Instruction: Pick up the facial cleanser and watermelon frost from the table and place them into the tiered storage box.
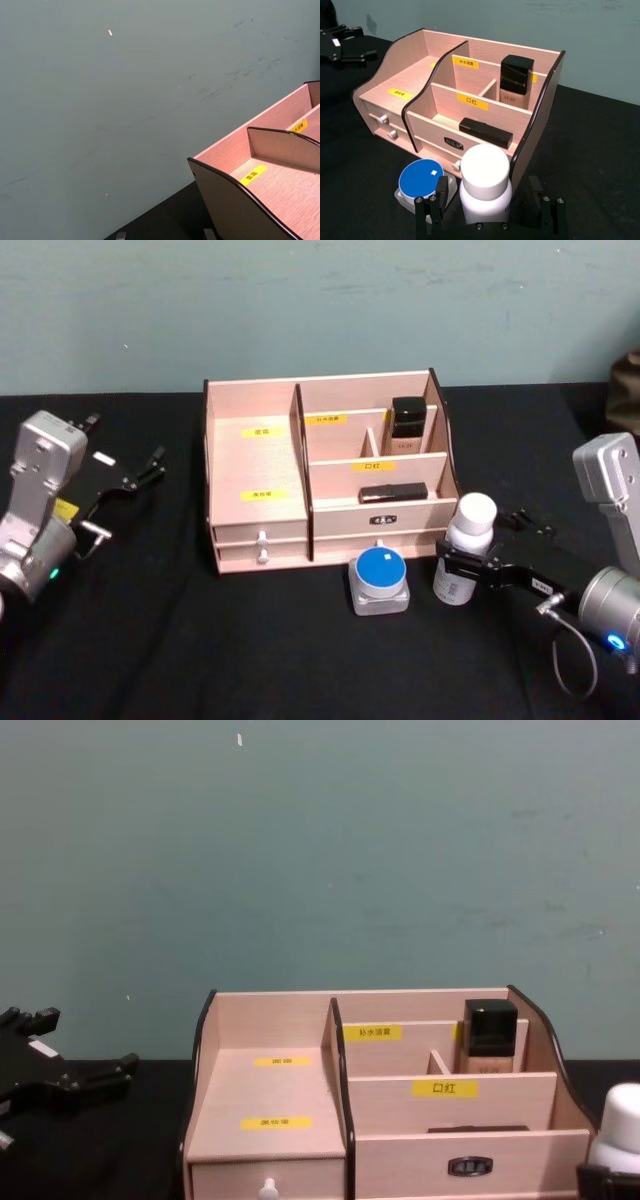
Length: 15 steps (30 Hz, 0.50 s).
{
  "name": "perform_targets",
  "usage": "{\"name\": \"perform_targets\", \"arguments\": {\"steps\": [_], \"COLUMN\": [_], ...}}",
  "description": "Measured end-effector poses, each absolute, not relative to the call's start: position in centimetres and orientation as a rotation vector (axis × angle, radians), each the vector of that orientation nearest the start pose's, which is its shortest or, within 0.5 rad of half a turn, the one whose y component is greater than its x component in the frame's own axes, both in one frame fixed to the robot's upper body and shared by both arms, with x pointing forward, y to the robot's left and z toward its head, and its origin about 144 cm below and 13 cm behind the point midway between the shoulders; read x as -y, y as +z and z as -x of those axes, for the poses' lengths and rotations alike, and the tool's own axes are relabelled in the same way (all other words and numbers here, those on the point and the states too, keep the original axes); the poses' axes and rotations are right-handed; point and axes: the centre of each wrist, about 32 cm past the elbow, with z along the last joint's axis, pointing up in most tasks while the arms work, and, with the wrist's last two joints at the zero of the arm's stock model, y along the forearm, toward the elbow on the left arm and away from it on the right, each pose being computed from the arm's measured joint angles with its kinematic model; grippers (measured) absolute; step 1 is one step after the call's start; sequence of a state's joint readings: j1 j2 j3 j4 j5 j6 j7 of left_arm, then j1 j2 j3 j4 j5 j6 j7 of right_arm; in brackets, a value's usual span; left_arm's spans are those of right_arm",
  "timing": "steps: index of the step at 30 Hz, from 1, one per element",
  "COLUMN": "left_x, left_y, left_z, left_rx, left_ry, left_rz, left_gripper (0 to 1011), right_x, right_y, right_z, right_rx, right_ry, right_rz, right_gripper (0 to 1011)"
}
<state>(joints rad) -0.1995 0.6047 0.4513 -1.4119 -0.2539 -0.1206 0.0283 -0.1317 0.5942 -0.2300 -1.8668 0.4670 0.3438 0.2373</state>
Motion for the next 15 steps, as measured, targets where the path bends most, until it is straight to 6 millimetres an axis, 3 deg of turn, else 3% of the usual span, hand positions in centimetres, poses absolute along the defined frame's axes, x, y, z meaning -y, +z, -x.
{"name": "perform_targets", "arguments": {"steps": [15], "left_x": [-30.97], "left_y": [113.98], "left_z": [-48.86], "left_rx": [0.285], "left_ry": [1.248], "left_rz": [-0.304], "left_gripper": [1001], "right_x": [27.87], "right_y": [118.53], "right_z": [-41.34], "right_rx": [-0.154], "right_ry": [-0.989], "right_rz": [0.326], "right_gripper": [1002]}}
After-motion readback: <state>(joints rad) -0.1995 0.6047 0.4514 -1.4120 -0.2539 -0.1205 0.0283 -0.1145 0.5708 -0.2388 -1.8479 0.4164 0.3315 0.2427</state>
